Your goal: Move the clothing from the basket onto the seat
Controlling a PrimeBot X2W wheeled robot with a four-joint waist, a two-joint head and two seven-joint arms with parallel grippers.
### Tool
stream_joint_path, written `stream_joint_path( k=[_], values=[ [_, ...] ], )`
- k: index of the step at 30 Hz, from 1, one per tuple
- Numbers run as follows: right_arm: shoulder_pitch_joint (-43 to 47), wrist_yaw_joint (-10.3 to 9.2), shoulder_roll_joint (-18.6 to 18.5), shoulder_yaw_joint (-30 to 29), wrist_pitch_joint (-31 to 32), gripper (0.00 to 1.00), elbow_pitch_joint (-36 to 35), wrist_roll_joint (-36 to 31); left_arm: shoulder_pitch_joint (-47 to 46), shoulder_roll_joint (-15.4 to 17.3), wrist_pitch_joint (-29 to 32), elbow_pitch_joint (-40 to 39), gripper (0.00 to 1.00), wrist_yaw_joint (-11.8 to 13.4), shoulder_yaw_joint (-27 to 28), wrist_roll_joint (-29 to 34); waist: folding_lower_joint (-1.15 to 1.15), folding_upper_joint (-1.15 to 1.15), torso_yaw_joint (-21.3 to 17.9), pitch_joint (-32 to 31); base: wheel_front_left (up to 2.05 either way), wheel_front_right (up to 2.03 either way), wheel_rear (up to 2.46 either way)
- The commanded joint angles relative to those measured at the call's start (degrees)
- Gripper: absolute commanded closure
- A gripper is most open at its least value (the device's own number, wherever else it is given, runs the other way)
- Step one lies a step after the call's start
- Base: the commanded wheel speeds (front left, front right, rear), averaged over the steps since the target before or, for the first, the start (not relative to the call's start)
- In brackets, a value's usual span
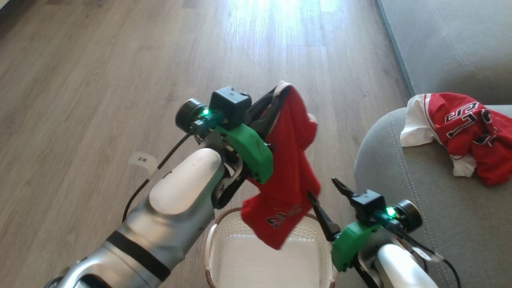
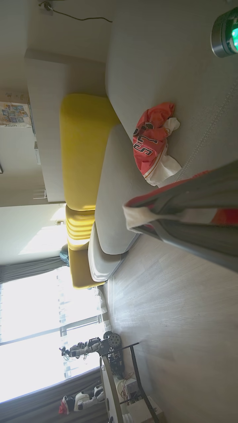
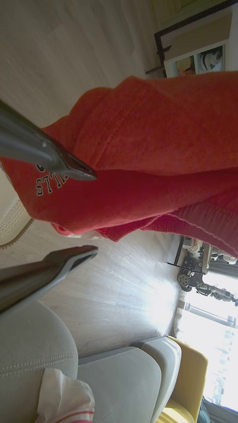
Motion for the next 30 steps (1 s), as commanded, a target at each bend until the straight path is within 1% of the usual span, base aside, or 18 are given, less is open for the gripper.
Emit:
stream_joint_path(
  k=[1, 7, 12, 13, 14, 15, 16, 19, 21, 26, 27, 30],
  values=[
    [-4.05, -0.02, 0.03, 1.86, -0.39, 0.0, -0.28, 0.28, -4.2, 0.63, 0.05, -2.35, 1.0, 0.24, 1.58, 0.25, 0.0, 0.0, 0.25, 0.07, 0.0, 0.0, 0.0],
    [-10.16, -0.02, -0.9, 5.39, -1.43, 0.0, 6.06, 1.13, -4.15, 0.47, -0.03, -5.56, 1.0, 0.43, 0.06, -0.51, 0.0, 0.0, 1.41, 0.22, 0.0, 0.0, 0.0],
    [-13.84, -0.02, -1.37, 10.55, -1.69, 0.0, 11.62, 4.85, -4.0, 0.41, -0.24, -7.42, 1.0, 0.85, -0.75, -1.23, 0.0, 0.0, 2.4, 0.35, 0.0, 0.0, 0.0],
    [-14.46, -0.02, -1.34, 11.55, -1.74, 0.23, 12.29, 5.84, -3.95, 0.41, -0.27, -7.68, 1.0, 0.93, -0.88, -1.38, 0.0, 0.0, 2.59, 0.41, 0.0, 0.0, 0.0],
    [-14.99, -0.02, -1.3, 12.75, -1.77, 0.57, 12.8, 6.83, -3.89, 0.4, -0.29, -7.88, 1.0, 1.05, -0.98, -1.5, 0.0, 0.0, 2.75, 0.48, 0.0, 0.0, 0.0],
    [-15.45, -0.02, -1.27, 13.89, -1.81, 0.73, 13.18, 7.86, -3.83, 0.4, -0.32, -7.99, 1.0, 1.21, -1.05, -1.56, 0.0, 0.0, 2.89, 0.55, 0.0, 0.0, 0.0],
    [-15.85, -0.02, -1.26, 14.97, -1.83, 1.0, 13.43, 8.87, -3.78, 0.4, -0.34, -8.05, 1.0, 1.38, -1.09, -1.61, 0.0, 0.0, 2.99, 0.63, 0.0, 0.0, 0.0],
    [-16.8, -0.02, -1.81, 17.22, -1.87, 1.0, 12.67, 11.27, -3.62, 0.5, -0.46, -7.99, 1.0, 1.77, -1.04, -1.75, 0.0, 0.0, 3.15, 0.93, 0.0, 0.0, 0.0],
    [-17.01, -0.02, -2.38, 17.45, -1.88, 1.0, 11.45, 12.6, -3.4, 0.74, -0.45, -7.77, 1.0, 1.96, -0.88, -1.98, 0.0, 0.0, 3.07, 1.16, 0.0, 0.0, 0.0],
    [-16.94, -0.02, -3.55, 16.57, -1.88, 1.0, 8.25, 14.39, -2.64, 1.81, -0.56, -6.51, 1.0, 2.51, -0.32, -2.51, 0.0, 0.0, 2.23, 1.64, 0.0, 0.0, 0.0],
    [-16.87, -0.02, -4.24, 15.68, -1.89, 1.0, 6.72, 14.73, -2.06, 2.5, -0.98, -5.45, 1.0, 2.77, -0.17, -2.54, 0.0, 0.0, 1.55, 1.84, 0.0, 0.0, 0.0],
    [-16.67, -0.02, -4.82, 14.26, -1.89, 1.0, 5.29, 14.86, -1.12, 2.93, -1.77, -4.31, 1.0, 2.9, 0.01, -2.79, 0.0, 0.0, 0.78, 2.02, 0.0, 0.0, 0.0]
  ],
)
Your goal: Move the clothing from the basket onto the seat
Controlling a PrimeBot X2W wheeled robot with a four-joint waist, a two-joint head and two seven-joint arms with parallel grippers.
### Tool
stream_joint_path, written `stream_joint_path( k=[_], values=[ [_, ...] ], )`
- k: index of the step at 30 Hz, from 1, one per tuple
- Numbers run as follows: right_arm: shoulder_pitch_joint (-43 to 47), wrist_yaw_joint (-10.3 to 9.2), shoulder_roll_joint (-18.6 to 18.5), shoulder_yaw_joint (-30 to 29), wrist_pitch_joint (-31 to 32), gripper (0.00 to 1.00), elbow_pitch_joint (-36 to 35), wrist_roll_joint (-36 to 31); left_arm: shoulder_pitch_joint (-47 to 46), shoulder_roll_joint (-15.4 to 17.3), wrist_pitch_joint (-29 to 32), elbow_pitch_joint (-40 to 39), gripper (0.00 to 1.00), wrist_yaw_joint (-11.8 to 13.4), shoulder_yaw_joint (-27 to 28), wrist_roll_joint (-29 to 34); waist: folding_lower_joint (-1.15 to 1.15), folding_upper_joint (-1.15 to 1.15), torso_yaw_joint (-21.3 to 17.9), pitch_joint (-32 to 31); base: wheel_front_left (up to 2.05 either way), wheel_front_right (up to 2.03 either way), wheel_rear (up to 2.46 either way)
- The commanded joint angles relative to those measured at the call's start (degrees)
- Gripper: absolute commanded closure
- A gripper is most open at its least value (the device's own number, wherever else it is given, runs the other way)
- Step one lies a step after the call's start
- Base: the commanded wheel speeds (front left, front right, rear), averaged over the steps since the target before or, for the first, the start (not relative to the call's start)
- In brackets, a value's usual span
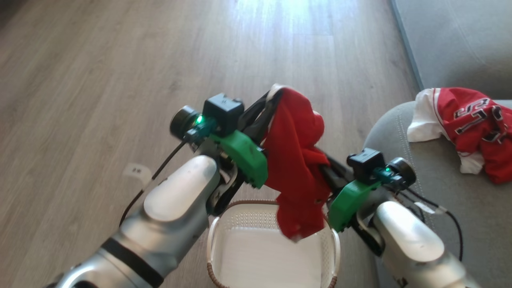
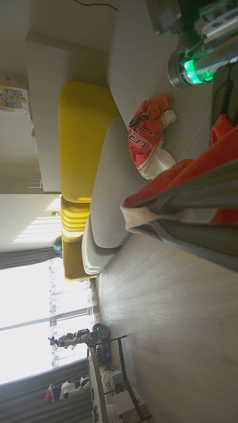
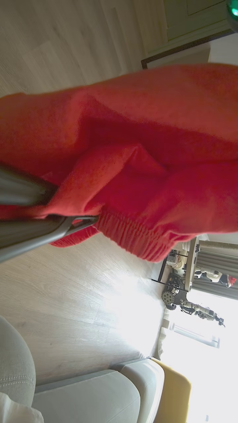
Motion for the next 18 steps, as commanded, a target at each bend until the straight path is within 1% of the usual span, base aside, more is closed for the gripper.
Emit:
stream_joint_path(
  k=[1, 2, 4, 9, 14, 16, 18],
  values=[
    [-2.11, -0.02, -0.37, -0.74, -0.76, 1.0, -2.74, 0.4, -1.19, 1.37, -0.93, -0.51, 1.0, 0.39, 2.28, -0.64, 0.0, 0.0, -0.92, 0.27, 0.0, 0.0, 0.0],
    [-2.03, -0.02, -0.66, -1.34, -0.76, 1.0, -3.44, 0.2, -0.73, 1.43, -1.43, 0.04, 0.86, 0.46, 2.36, -0.78, 0.0, 0.0, -1.35, 0.38, 0.0, 0.0, 0.0],
    [-1.8, -0.02, -1.19, -2.59, -0.76, 1.0, -4.65, -0.36, 0.17, 1.44, -2.41, 1.07, 0.01, 0.44, 2.48, -1.13, 0.0, 0.0, -2.24, 0.62, 0.0, 0.0, 0.0],
    [-1.29, -0.02, -2.52, -6.55, -0.76, 1.0, -6.79, -1.86, 2.06, 1.29, -4.63, 3.34, 0.0, 0.43, 2.64, -1.81, 0.0, 0.0, -4.81, 1.21, 0.0, 0.0, 0.0],
    [-0.87, -0.02, -3.95, -11.97, -0.76, 1.0, -8.02, -4.3, 3.91, 1.0, -5.92, 5.43, 0.0, -0.42, 2.04, -2.27, 0.0, 0.0, -7.85, 1.77, 0.0, 0.0, 0.0],
    [-0.73, -0.02, -4.58, -14.0, -0.76, 1.0, -8.63, -5.24, 4.63, 0.8, -6.23, 6.04, 0.0, -0.75, 1.63, -2.39, 0.0, 0.0, -9.32, 1.95, 0.0, 0.0, 0.0],
    [-0.51, -0.02, -5.65, -16.63, -0.72, 1.0, -9.83, -6.71, 5.64, 0.5, -6.55, 6.81, 0.0, -1.19, 0.87, -2.47, 0.0, 0.0, -11.81, 2.28, 0.0, 0.0, 0.0]
  ],
)
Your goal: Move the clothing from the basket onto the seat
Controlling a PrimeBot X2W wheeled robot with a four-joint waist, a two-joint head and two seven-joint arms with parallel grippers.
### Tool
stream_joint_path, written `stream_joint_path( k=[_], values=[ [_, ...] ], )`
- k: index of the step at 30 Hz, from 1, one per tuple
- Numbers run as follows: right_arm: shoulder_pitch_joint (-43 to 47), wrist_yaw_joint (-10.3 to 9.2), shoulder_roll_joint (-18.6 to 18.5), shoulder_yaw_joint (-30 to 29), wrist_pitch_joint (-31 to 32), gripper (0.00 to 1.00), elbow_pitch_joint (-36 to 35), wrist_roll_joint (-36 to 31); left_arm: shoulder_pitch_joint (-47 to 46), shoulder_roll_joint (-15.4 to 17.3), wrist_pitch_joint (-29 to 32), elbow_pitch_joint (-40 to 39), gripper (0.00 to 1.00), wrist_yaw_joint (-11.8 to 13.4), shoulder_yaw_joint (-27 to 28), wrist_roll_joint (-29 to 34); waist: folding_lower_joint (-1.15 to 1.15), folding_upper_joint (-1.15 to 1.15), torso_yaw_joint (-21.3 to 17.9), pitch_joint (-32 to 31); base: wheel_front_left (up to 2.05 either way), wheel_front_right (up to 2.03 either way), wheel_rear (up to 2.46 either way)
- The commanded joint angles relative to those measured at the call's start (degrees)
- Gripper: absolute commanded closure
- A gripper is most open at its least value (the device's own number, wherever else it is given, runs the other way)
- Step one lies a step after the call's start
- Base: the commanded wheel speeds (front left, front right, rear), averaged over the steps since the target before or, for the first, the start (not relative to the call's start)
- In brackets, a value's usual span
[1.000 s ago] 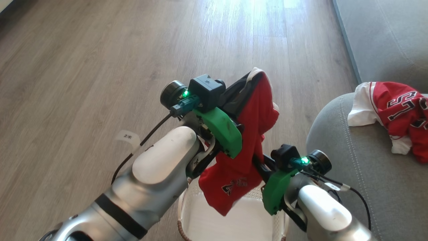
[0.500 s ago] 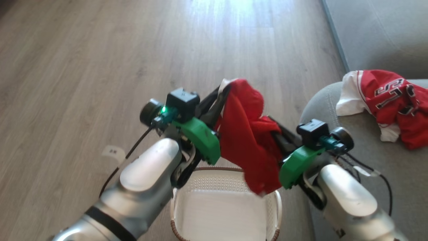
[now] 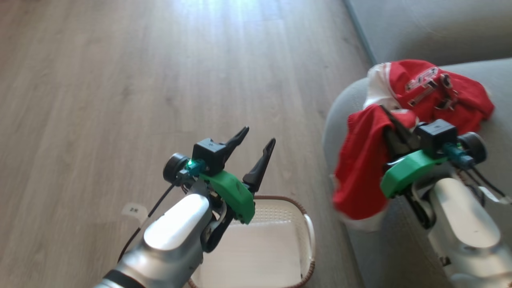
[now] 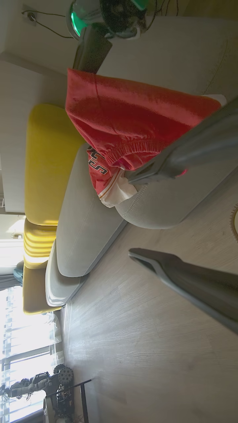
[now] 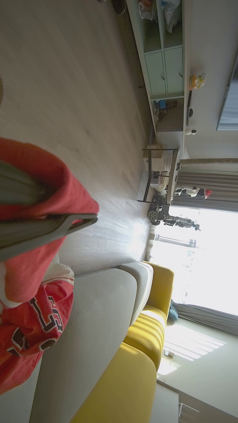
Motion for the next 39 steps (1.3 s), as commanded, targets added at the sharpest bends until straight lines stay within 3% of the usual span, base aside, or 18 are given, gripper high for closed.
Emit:
stream_joint_path(
  k=[1, 9, 19, 29, 39],
  values=[
    [-1.22, -0.02, -0.77, -0.59, -0.41, 1.0, -2.81, -0.81, -2.0, 0.5, -0.67, -1.0, 0.0, -0.2, 1.25, -0.55, 0.0, 0.0, -2.69, 0.53, 0.0, 0.0, 0.0],
    [-0.16, -0.02, -3.12, -5.82, 2.6, 1.0, -8.31, -3.12, -0.75, -0.17, -1.42, 0.11, 0.0, -0.73, -0.28, -0.47, 0.0, 0.0, -10.35, 2.32, 0.0, 0.0, 0.0],
    [0.01, -0.02, -3.82, -6.3, 5.91, 1.0, -13.62, -3.3, -0.41, -0.68, -2.31, 0.25, 0.0, -0.93, -1.76, 0.21, 0.0, 0.0, -17.32, 5.28, 0.0, 0.0, 0.0],
    [-4.06, -0.02, -5.38, -7.41, 7.17, 1.0, -13.22, -2.73, -1.72, -0.99, -2.71, -0.66, 0.0, -0.47, -2.64, 0.83, 0.0, 0.0, -17.04, 8.91, 0.0, 0.0, 0.0],
    [-22.28, -0.02, -10.85, -8.23, 9.37, 1.0, -7.15, -3.42, -5.19, -0.69, -2.89, -3.3, 0.0, 0.54, -3.17, 2.97, 0.0, 0.0, -12.6, 16.52, 0.0, 0.0, 0.0]
  ],
)
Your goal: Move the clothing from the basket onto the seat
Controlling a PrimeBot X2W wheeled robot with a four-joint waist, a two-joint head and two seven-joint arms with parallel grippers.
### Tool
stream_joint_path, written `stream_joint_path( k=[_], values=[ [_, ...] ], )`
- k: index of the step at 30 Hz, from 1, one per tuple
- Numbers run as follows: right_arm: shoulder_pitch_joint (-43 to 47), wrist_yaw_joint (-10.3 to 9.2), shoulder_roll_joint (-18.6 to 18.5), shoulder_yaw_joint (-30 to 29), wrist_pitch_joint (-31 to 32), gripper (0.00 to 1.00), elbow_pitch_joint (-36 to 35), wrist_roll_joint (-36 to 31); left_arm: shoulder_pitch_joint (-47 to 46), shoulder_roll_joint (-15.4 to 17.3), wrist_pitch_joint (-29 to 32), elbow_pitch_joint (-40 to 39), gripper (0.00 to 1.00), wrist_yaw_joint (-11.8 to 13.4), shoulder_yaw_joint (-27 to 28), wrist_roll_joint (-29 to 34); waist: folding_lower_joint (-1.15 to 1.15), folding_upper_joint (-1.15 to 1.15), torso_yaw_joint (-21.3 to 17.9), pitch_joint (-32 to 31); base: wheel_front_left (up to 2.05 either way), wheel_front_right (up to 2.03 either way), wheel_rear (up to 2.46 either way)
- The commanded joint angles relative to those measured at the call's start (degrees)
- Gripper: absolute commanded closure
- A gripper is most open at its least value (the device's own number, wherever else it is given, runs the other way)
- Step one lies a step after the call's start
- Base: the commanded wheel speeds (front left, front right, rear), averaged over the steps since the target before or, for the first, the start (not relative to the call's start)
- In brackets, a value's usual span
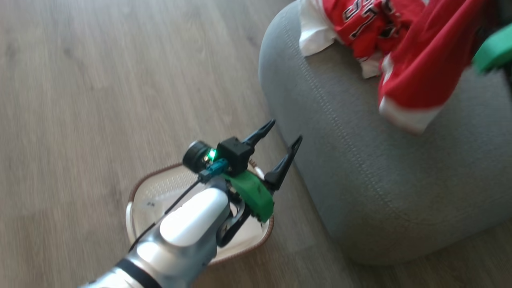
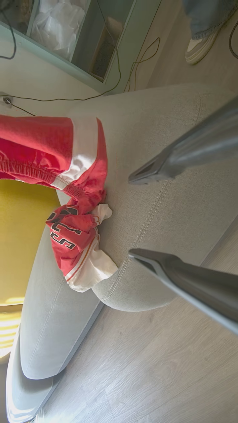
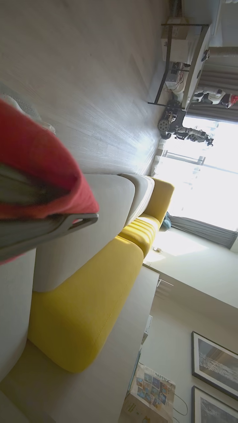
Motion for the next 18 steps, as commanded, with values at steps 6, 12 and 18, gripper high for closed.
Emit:
stream_joint_path(
  k=[6, 12, 18],
  values=[
    [-14.05, -0.02, -4.68, -4.6, -0.5, 1.0, 5.49, -1.32, -6.11, 1.85, 0.21, -5.34, 0.0, 1.47, 0.66, 2.61, 0.0, 0.0, 5.51, 8.59, 0.0, 0.0, 0.0],
    [-20.99, -0.02, -6.73, -11.23, -2.55, 1.0, 14.03, -6.21, -8.9, 3.41, 1.69, -10.19, 0.0, 2.71, 0.28, 4.39, 0.0, 0.0, 9.38, 13.63, 0.0, 0.0, 0.0],
    [-21.52, -0.02, -5.93, -17.65, -5.16, 1.0, 22.73, -13.2, -9.98, 5.03, 3.52, -14.16, 0.0, 3.96, 0.1, 5.18, 0.0, 0.0, 12.08, 17.76, 0.0, 0.0, 0.0]
  ],
)
